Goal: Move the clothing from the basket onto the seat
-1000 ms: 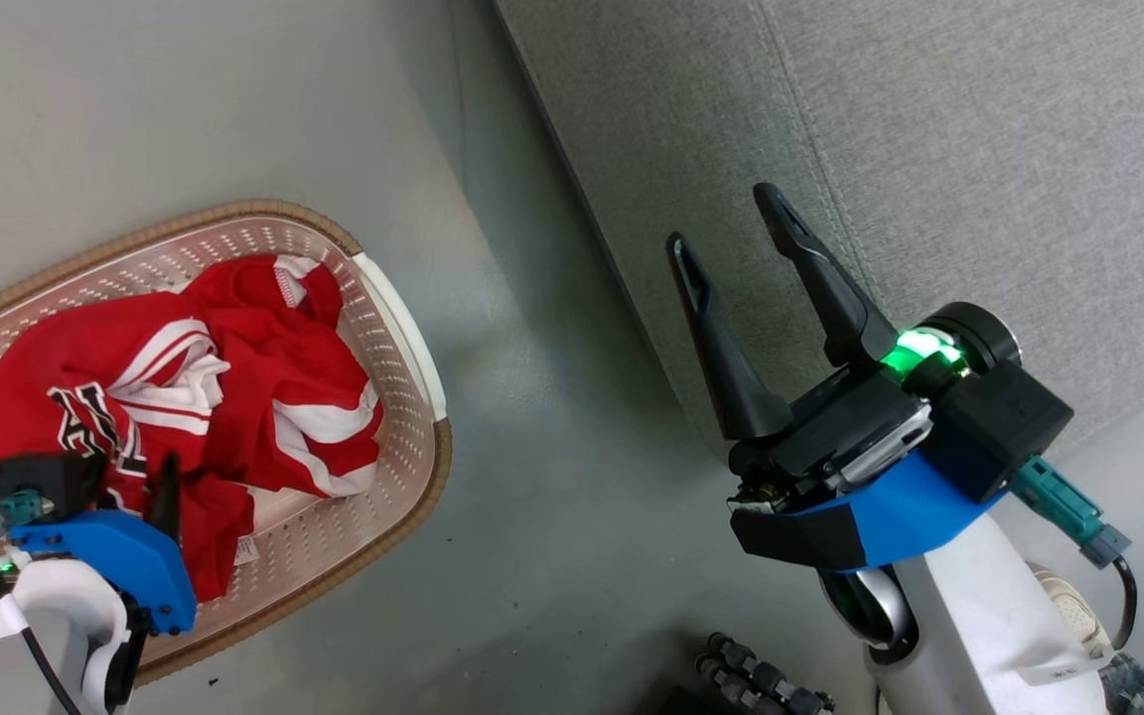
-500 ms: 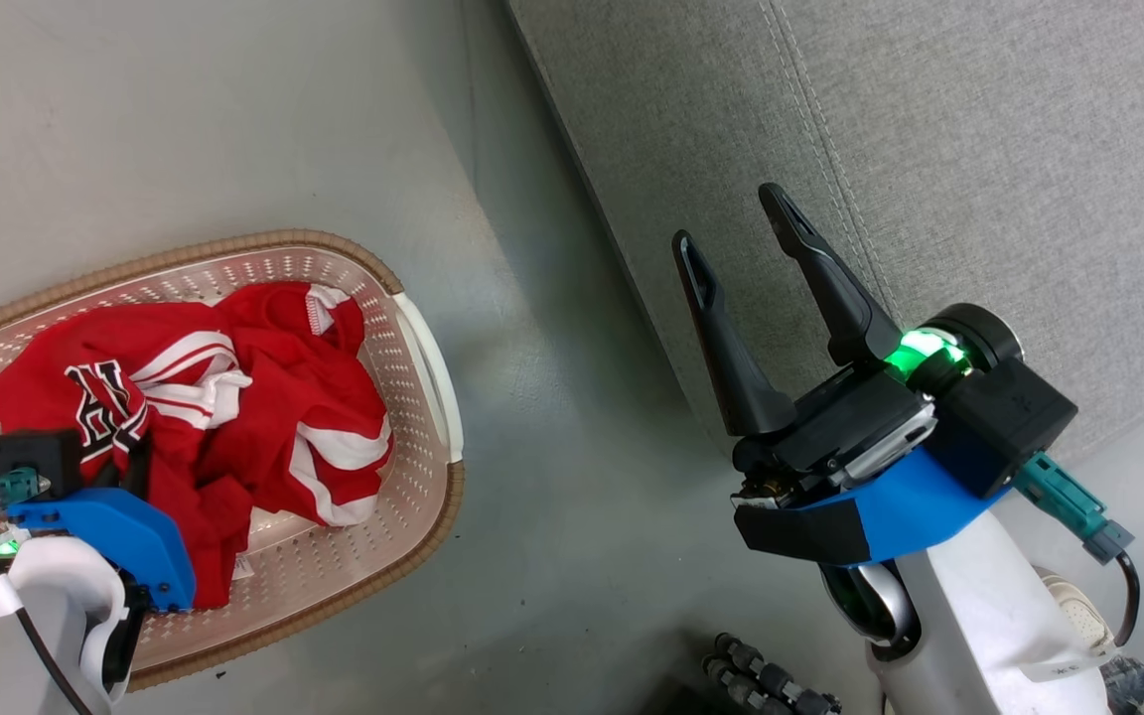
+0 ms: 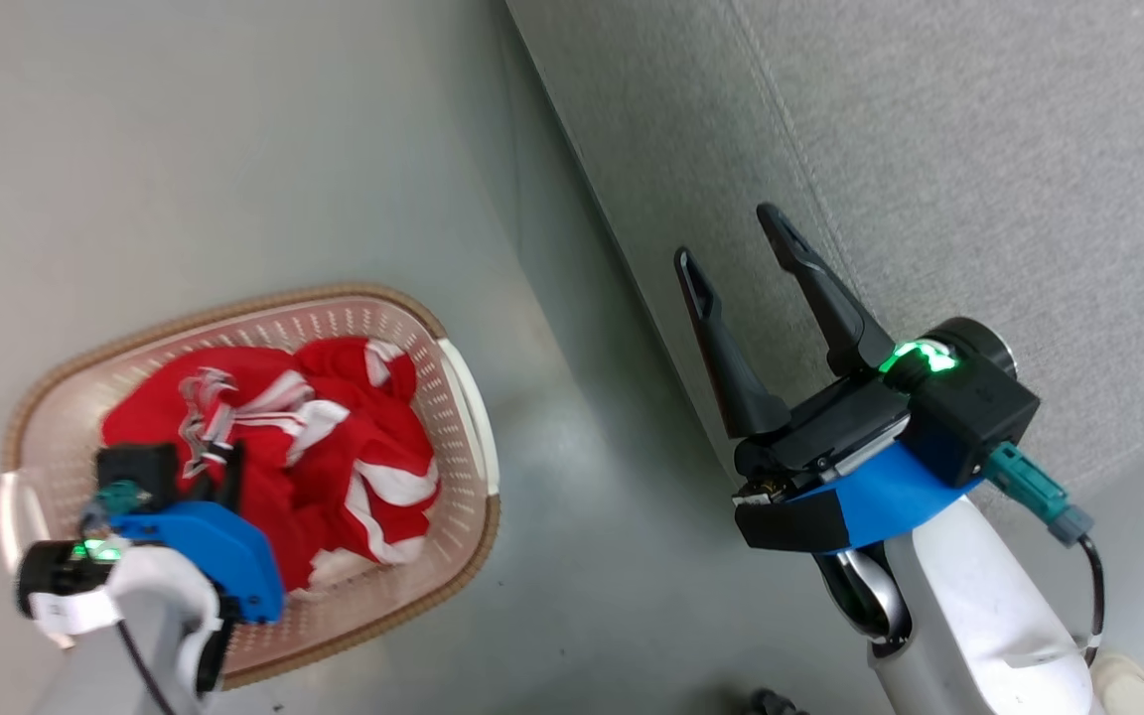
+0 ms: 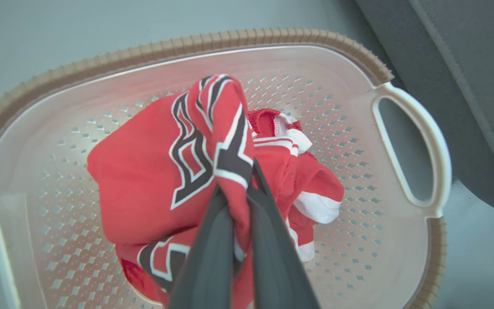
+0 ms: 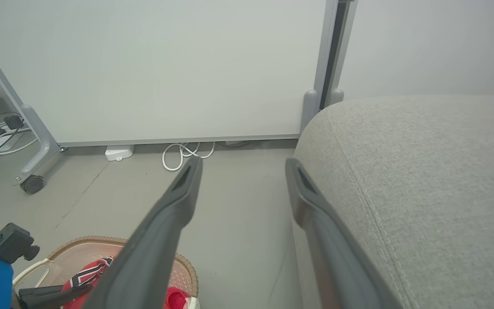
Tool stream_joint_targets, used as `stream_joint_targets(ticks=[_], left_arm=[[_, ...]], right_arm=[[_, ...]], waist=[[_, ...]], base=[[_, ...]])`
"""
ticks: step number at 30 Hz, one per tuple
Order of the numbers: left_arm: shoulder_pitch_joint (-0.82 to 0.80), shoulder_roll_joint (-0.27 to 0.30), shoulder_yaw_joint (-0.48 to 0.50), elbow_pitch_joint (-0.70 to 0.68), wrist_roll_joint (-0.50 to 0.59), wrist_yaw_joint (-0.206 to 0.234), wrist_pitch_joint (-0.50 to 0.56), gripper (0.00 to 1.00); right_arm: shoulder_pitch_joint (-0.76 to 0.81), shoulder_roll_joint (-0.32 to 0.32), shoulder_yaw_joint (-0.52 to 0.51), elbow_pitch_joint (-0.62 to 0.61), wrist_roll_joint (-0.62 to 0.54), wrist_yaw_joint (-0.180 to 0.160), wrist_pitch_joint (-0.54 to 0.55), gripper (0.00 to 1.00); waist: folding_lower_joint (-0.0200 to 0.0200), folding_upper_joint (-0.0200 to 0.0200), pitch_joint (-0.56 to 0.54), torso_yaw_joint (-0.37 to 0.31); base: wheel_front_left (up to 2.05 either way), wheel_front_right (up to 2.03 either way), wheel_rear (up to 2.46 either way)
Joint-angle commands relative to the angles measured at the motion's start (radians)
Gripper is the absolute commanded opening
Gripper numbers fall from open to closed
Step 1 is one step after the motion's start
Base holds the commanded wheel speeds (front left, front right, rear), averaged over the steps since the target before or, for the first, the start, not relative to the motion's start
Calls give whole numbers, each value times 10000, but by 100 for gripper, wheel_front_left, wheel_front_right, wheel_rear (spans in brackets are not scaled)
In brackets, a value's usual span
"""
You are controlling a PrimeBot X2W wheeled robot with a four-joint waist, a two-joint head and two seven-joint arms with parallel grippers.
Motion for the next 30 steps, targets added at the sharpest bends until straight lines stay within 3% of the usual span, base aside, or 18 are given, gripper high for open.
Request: stream_joint_targets(ticks=[1, 18, 30], left_arm=[[-164, -61, -72, 32, 17, -38, -80, 0], [-267, -2065, -1755, 503, -641, -201, -778, 0], [-1210, -2421, -2934, -111, -1129, -206, -883, 0]], right_arm=[[99, -18, -36, 71, -80, 4, -30, 100], [1403, -24, -388, 1220, -742, 4, 1123, 100], [2193, -24, -278, 1097, -684, 4, 1793, 100]], waist=[[0, 0, -677, 379], [0, 0, -5128, 1629], [0, 0, -6624, 2042]], base=[[0, 0, 0], [0, 0, 0], [0, 0, 0]])
